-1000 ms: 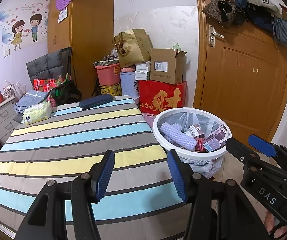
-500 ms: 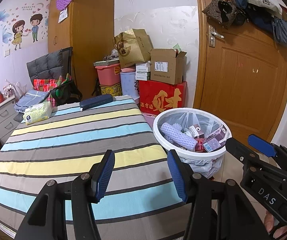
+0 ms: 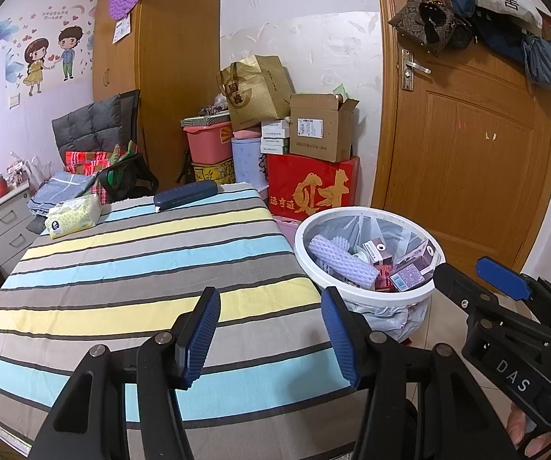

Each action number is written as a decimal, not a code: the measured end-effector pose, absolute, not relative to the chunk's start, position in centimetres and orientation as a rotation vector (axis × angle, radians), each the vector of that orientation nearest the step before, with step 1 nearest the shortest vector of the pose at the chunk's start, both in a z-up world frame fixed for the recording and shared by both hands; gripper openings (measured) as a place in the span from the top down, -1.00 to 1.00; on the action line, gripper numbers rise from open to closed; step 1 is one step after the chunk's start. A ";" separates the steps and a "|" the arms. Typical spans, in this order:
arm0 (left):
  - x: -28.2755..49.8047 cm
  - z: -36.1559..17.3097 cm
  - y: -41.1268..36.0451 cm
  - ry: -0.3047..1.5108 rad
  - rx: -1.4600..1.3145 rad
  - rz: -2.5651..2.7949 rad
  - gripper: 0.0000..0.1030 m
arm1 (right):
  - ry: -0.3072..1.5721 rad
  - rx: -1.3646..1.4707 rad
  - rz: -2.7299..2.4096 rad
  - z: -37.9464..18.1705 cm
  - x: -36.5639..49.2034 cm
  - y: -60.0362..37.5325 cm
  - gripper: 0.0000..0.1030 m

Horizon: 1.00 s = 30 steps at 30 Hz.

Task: Collect trash

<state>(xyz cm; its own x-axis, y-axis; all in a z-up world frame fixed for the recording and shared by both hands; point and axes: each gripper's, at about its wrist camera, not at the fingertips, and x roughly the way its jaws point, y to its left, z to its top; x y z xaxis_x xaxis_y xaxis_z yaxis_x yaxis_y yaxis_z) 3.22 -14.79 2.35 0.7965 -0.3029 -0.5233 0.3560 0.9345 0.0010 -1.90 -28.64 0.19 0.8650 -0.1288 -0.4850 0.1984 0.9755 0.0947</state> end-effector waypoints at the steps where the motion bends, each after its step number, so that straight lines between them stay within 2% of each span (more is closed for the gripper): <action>1: 3.3 2.3 -14.8 0.544 0.101 -0.355 -0.06 | 0.497 0.143 -0.171 0.2 -1.9 -28.7 -0.17; 30: 3.2 2.3 -14.6 0.550 0.096 -0.345 -0.06 | 0.496 0.136 -0.163 0.4 -1.7 -28.6 -0.17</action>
